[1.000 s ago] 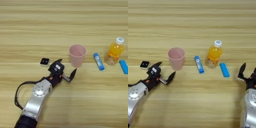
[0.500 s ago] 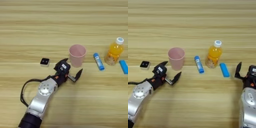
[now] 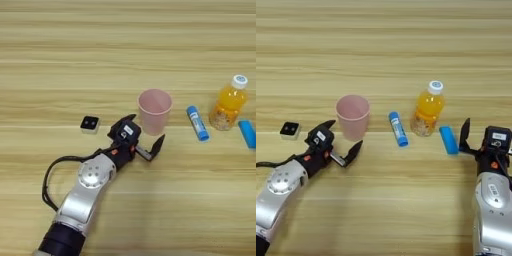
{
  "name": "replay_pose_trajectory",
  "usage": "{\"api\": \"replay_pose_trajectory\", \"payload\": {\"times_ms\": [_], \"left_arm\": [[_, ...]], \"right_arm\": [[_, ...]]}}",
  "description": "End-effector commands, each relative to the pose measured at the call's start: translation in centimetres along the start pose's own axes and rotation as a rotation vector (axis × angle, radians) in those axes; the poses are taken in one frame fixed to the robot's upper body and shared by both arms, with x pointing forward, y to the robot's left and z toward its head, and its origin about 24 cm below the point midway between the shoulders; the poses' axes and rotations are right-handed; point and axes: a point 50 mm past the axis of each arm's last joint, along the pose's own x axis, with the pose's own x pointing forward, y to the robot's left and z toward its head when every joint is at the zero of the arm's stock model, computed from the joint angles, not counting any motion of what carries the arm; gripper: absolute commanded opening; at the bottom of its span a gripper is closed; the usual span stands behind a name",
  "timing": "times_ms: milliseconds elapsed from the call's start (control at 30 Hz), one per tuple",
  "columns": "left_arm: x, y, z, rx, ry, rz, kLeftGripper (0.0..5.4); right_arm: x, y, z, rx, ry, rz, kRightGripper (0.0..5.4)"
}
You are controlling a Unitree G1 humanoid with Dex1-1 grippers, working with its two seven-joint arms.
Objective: Move the objects on the table
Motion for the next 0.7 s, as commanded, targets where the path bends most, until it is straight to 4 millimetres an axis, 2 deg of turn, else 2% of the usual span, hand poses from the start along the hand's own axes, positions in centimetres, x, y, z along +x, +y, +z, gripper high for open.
{"api": "replay_pose_trajectory", "payload": {"times_ms": [33, 700], "left_arm": [[0.8, 0.3, 0.1, -0.004, 0.000, 0.020, 5.40], [2.6, 0.5, 0.4, -0.017, -0.004, 0.024, 5.40]], "right_arm": [[0.0, 0.1, 0.2, -0.007, -0.010, 0.013, 5.38], [-0.2, 0.5, 0.2, 0.003, -0.010, 0.017, 5.38]]}}
